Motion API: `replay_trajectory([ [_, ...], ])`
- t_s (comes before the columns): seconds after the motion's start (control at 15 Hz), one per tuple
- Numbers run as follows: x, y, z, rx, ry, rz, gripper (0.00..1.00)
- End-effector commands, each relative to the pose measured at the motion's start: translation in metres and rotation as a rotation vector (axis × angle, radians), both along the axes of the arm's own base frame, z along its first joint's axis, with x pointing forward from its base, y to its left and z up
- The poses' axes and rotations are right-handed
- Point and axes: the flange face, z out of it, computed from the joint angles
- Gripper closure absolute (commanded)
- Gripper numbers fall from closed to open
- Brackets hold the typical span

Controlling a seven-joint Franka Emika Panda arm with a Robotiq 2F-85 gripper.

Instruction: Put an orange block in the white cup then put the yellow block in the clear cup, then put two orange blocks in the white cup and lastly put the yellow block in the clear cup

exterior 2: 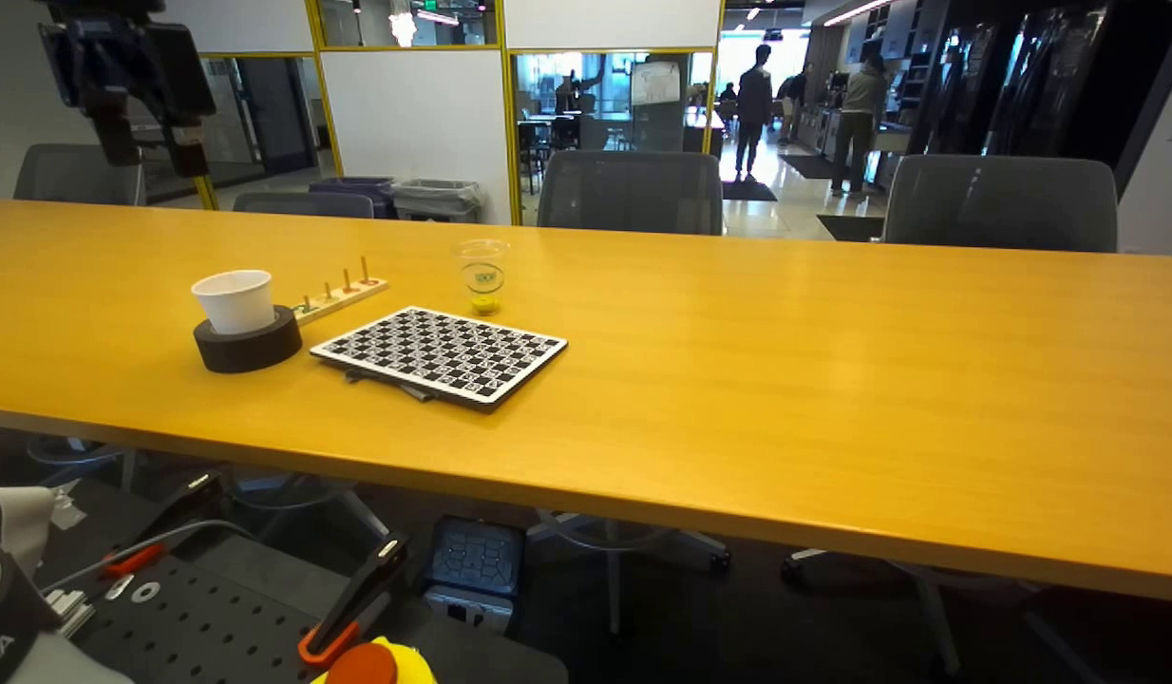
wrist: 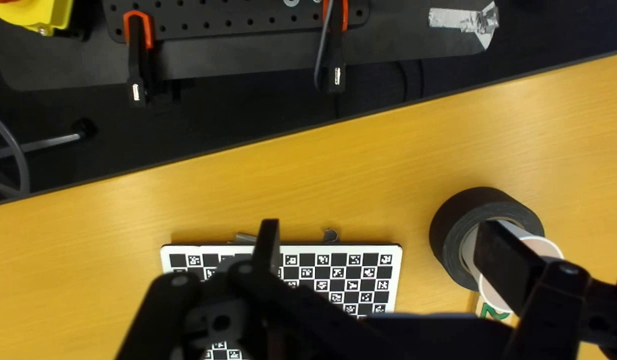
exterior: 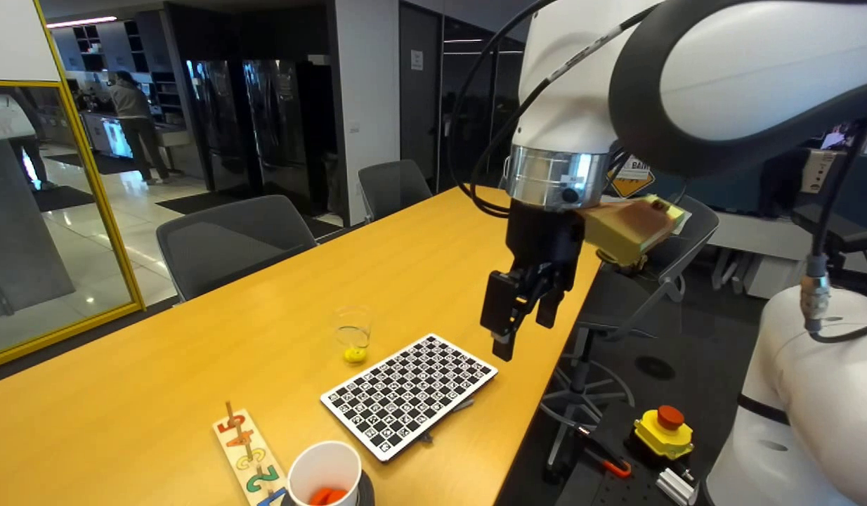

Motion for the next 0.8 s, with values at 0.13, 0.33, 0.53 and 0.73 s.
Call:
replay_trajectory([
  [0.13, -0.025, -0.02, 0.026, 0.006, -0.013, 0.169, 0.0],
  [0.33, -0.019, -0.018, 0.017, 0.005, 0.013, 0.154, 0.0],
  [0.53, -0.021, -0.017, 0.016, 0.0, 0.017, 0.156, 0.0],
  [0.73, -0.021, -0.018, 0.014, -0.001, 0.023, 0.154, 0.0],
])
